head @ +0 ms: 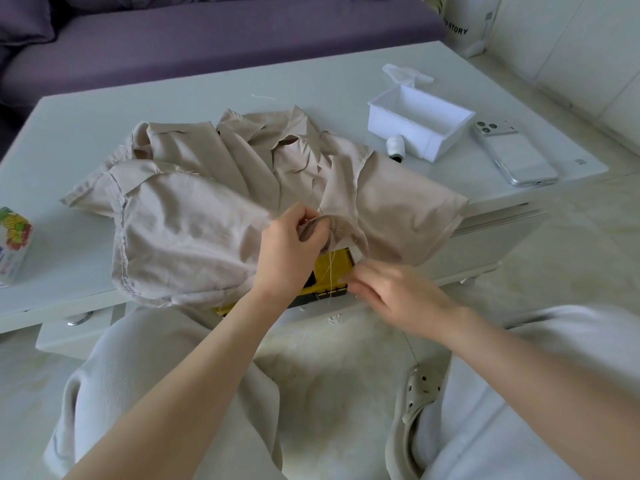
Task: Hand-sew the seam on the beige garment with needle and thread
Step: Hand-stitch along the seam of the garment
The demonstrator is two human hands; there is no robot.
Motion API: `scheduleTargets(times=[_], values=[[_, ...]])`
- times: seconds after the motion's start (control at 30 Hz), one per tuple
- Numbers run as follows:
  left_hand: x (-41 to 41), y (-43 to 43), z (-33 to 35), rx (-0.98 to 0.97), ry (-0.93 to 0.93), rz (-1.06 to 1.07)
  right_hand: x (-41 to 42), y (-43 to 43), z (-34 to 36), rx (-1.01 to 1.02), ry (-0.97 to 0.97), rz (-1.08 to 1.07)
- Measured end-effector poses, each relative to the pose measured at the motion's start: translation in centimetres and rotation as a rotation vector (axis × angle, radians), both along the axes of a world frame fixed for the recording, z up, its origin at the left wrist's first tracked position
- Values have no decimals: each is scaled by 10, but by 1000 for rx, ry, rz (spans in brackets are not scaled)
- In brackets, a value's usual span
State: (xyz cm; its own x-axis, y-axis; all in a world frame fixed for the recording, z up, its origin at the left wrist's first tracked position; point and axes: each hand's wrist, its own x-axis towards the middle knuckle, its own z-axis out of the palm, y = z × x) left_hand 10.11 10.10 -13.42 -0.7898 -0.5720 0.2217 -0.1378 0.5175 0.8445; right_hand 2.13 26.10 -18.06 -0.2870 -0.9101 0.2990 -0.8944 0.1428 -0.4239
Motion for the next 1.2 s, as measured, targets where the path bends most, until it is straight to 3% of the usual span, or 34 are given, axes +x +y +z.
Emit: scheduleTargets(times=[0.07,0.23,0.37,0.53,0.8,0.9,1.0,1.13,1.2], values=[[0,2,-4,-18,-33,-41,1,-5,8,-157,-131,-104],[1,6,-9,-189,-91,-122,1,-27,20,-327,-325,-312],[2,5,-13,-315,-97,-164,0,-40,26,-342,-472,-392],[7,2,-13,-325,-79,-177,0,-45,35,-357,-581,-432],[14,-2,-20,-465,-281,-329,-26,-34,48,-553,-943,-560],[13,3,-17,-387,-321,-322,-31,-26,51,-554,-1087,-535],[10,11,-8,-145,-312,-398,-29,-16,49,-510,-1141,-474],[6,24,1,36,-259,-502,-30,-4,44,-510,-1089,-505],[3,31,4,59,-183,-533,-36,4,36,-469,-913,-581]])
